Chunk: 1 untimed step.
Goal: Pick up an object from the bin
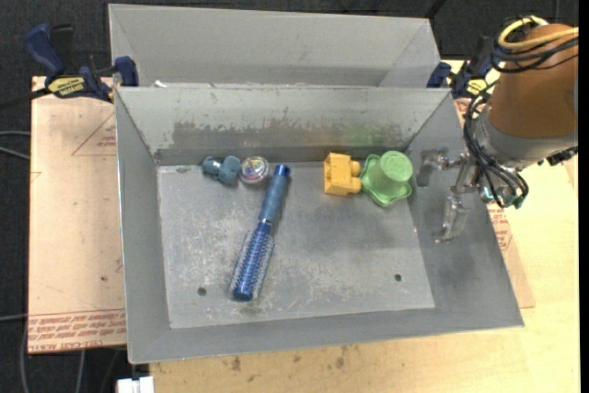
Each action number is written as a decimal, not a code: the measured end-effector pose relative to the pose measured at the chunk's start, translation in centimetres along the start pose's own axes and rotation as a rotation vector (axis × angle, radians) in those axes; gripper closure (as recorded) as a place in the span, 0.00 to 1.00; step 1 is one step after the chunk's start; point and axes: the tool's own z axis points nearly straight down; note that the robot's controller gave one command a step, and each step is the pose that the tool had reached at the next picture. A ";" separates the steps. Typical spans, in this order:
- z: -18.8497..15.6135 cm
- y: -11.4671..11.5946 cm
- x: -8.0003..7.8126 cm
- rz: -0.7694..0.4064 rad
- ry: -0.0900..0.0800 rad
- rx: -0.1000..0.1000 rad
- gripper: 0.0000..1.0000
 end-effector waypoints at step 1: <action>7.1 4.6 -8.6 -0.204 -0.016 0.002 0.00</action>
Offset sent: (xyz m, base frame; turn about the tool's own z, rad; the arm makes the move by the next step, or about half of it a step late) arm 0.0831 0.0433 -0.0727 -0.2048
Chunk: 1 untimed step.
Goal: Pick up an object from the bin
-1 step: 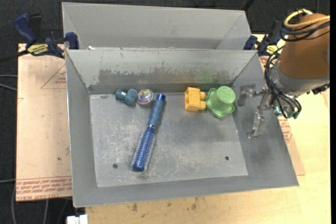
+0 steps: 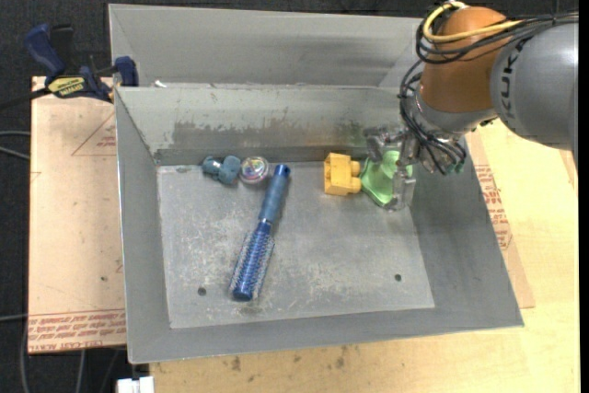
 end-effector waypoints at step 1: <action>3.3 1.7 -0.4 -0.087 0.004 -0.001 0.00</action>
Offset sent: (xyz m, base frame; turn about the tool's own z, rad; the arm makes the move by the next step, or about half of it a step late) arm -0.0009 0.0166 -0.0337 -0.0899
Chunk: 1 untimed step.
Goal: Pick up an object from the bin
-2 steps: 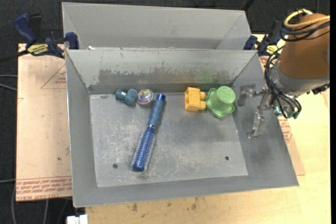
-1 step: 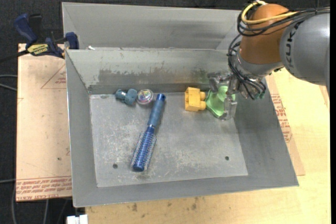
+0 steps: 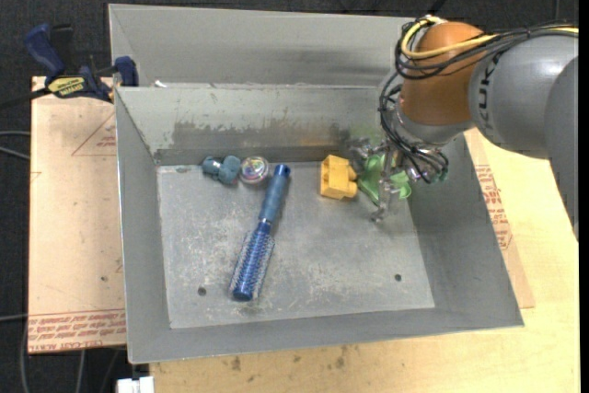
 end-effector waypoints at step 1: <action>-0.4 -6.7 2.4 -0.043 0.000 0.002 0.00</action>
Offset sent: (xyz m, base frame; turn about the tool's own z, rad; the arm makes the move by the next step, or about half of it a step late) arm -0.0050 -0.0686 0.0021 -0.0496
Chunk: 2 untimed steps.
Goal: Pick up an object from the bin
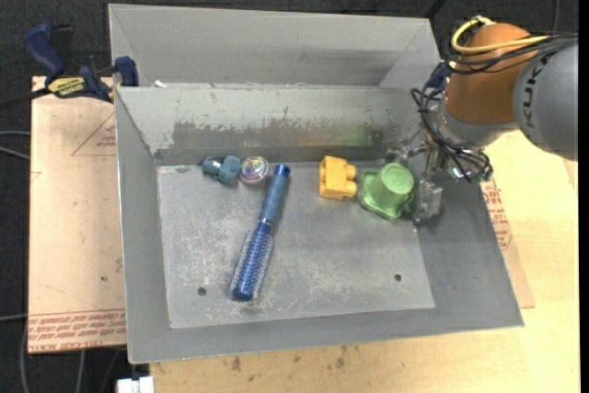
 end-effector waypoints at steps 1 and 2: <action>0.4 4.4 -1.5 0.068 0.003 -0.003 0.00; 0.3 4.2 -1.4 0.070 0.002 -0.001 1.00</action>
Offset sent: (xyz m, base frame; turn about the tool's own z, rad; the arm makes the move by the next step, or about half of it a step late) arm -0.0018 0.0438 -0.0045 0.0706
